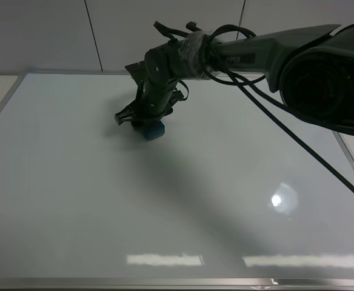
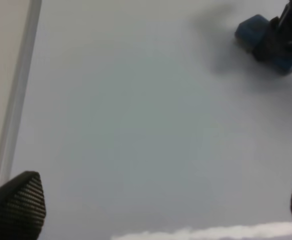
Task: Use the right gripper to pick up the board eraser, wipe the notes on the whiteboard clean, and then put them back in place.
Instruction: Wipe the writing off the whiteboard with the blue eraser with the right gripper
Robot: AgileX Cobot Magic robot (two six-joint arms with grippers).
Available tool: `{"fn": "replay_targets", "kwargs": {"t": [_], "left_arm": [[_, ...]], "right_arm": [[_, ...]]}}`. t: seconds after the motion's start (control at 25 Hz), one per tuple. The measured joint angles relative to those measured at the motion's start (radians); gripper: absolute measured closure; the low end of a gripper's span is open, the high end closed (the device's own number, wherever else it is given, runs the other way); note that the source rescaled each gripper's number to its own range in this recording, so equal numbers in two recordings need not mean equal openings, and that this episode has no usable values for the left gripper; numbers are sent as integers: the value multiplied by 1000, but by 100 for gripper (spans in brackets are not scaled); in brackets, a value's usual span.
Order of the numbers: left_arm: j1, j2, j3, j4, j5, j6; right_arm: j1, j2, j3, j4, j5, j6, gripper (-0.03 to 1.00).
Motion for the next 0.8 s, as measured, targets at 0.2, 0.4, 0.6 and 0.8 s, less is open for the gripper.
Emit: {"fn": "replay_targets", "kwargs": {"t": [0.2, 0.4, 0.6, 0.8], "left_arm": [[0, 0, 0, 0, 0, 0], [0, 0, 0, 0, 0, 0], [0, 0, 0, 0, 0, 0], [0, 0, 0, 0, 0, 0]], "right_arm": [[49, 0, 0, 38, -4, -16, 96], [105, 12, -1, 41, -30, -21, 96], [128, 43, -48, 40, -22, -19, 96], [128, 53, -78, 15, -12, 3, 96]]}}
